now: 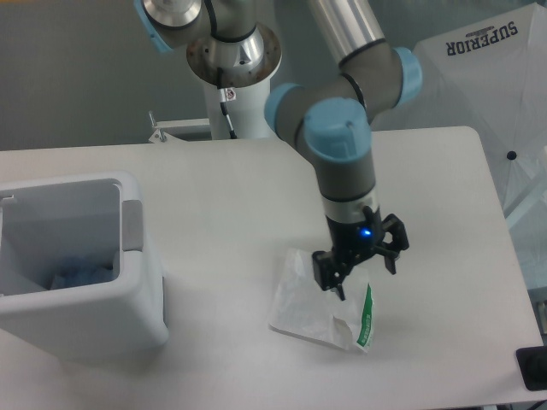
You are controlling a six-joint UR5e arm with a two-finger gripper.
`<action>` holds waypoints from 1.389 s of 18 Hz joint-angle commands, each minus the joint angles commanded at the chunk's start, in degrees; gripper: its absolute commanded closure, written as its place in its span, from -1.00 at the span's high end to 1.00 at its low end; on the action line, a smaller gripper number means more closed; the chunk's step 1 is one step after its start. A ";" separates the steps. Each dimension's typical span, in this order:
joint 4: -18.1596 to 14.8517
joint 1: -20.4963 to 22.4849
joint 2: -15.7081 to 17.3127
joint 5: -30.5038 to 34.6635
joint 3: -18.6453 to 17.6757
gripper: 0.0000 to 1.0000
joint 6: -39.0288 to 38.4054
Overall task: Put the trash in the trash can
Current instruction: 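Move the open gripper over the white plastic bag and lower it, then close the gripper on the bag's green-strip edge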
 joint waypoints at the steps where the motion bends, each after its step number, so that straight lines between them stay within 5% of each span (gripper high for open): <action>1: 0.00 0.09 -1.49 0.17 0.44 1.00 0.00; 11: 0.09 0.09 -8.89 2.46 2.11 1.00 -1.23; 25: -0.18 -2.81 -11.88 1.32 5.10 1.00 -2.99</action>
